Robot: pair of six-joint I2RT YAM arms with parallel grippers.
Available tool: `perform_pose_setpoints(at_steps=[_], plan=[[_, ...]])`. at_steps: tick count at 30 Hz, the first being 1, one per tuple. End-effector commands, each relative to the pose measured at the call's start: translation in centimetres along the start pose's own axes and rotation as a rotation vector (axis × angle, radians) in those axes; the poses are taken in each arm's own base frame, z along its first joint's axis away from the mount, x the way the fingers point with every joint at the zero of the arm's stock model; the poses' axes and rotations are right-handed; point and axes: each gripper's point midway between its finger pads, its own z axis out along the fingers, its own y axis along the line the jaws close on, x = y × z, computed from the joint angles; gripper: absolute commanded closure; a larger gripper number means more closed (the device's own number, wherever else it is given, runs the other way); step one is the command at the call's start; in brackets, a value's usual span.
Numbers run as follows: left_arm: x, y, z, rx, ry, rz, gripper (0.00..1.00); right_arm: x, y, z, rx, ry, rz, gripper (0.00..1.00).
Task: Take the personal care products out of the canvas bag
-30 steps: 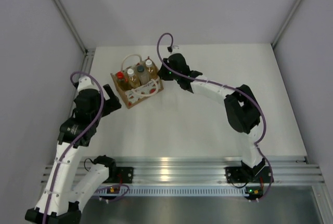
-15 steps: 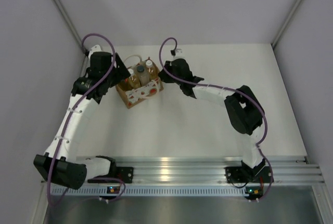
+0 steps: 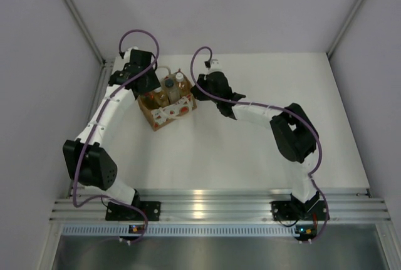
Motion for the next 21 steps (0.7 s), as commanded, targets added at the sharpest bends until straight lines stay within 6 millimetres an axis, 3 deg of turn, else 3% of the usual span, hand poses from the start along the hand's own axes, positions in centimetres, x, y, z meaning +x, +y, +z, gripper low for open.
perform_pose_setpoints(at_steps=[1, 11, 17, 21], plan=[[-1.8, 0.4, -0.3, -0.046, -0.048, 0.015, 0.34, 2.8, -2.5, -0.8, 0.087, 0.075, -0.061, 0.95], [-0.8, 1.1, 1.5, -0.111, -0.019, 0.041, 0.44, 3.0, -2.7, -1.0, 0.09, 0.081, -0.061, 0.97], [0.3, 1.1, 2.5, -0.117, 0.016, 0.049, 0.46, 3.0, -2.8, -1.0, 0.09, 0.079, -0.062, 0.99], [0.4, 1.3, 2.5, -0.129, 0.011, 0.049, 0.57, 3.1, -2.9, -1.0, 0.093, 0.081, -0.064, 0.99]])
